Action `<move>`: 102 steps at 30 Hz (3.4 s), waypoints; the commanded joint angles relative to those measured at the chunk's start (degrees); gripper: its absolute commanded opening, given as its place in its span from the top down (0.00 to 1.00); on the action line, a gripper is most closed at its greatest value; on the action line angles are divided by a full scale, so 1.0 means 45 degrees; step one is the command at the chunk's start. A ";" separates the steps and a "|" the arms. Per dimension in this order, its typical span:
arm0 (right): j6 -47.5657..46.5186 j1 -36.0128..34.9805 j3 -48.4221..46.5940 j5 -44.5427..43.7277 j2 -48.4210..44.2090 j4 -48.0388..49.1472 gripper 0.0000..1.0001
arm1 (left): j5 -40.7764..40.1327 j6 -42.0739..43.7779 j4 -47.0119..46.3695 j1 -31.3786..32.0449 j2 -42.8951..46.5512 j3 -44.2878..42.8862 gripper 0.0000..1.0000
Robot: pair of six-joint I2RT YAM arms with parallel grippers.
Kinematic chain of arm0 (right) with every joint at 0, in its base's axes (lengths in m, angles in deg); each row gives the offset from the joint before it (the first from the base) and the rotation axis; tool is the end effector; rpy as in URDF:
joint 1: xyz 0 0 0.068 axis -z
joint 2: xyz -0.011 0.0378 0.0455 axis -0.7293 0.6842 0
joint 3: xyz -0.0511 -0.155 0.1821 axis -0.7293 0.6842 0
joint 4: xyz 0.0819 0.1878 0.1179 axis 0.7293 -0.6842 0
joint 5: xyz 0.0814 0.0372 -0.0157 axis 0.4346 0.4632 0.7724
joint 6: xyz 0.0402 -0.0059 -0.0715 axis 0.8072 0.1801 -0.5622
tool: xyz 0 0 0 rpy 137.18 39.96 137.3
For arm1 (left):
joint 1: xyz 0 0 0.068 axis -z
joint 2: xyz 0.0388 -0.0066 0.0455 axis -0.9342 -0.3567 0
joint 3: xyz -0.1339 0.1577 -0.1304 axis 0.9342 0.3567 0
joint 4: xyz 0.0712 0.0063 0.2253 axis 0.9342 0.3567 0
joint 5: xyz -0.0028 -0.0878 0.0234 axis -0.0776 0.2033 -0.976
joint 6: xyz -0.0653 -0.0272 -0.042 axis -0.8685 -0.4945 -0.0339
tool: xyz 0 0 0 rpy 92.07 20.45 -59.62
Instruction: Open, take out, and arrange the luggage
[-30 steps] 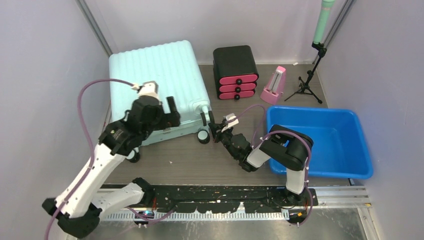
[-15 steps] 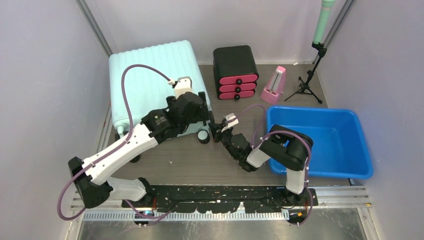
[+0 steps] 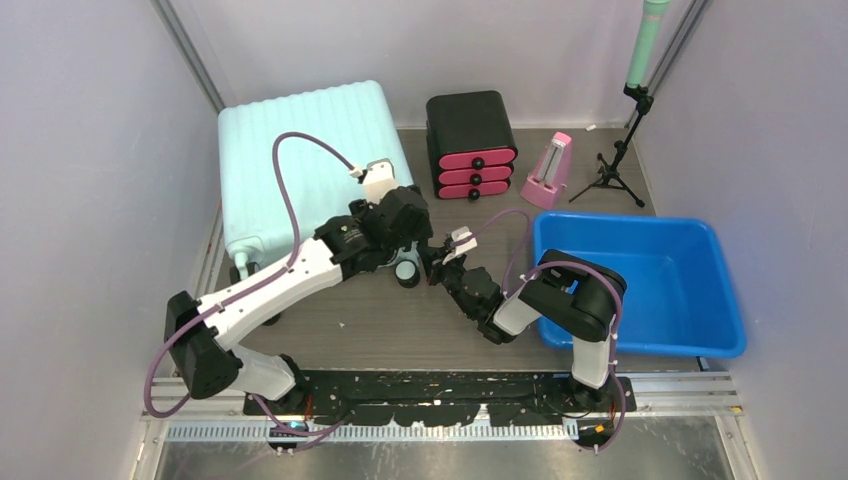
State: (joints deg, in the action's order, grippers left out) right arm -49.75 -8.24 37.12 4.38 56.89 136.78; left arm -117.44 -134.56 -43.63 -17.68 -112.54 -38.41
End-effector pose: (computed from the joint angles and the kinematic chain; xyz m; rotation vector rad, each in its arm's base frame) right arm 0.2153 0.2585 0.1443 -0.2701 1.5240 0.6016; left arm 0.2155 -0.2022 0.2966 -0.3285 2.1429 -0.2998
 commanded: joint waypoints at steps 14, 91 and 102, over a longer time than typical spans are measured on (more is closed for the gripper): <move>0.0012 -0.0065 -0.0399 -0.0047 0.0099 0.0230 1.00 | -0.0650 -0.0025 0.0040 0.0468 -0.1426 -0.0820 0.22; -0.1851 0.2372 -0.2470 0.0319 0.0874 -0.2233 1.00 | 0.0112 0.1615 0.7172 0.0488 1.1048 0.2394 0.20; -0.1570 0.1917 -0.2056 0.0136 0.0675 -0.1745 1.00 | -0.3972 0.0595 0.8430 0.0488 0.9468 0.0605 0.00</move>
State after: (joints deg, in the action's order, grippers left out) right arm -57.08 0.02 25.01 12.21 62.07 128.08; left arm -123.58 -128.59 -8.03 -15.39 -68.31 -31.72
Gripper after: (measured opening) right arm 0.036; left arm 0.994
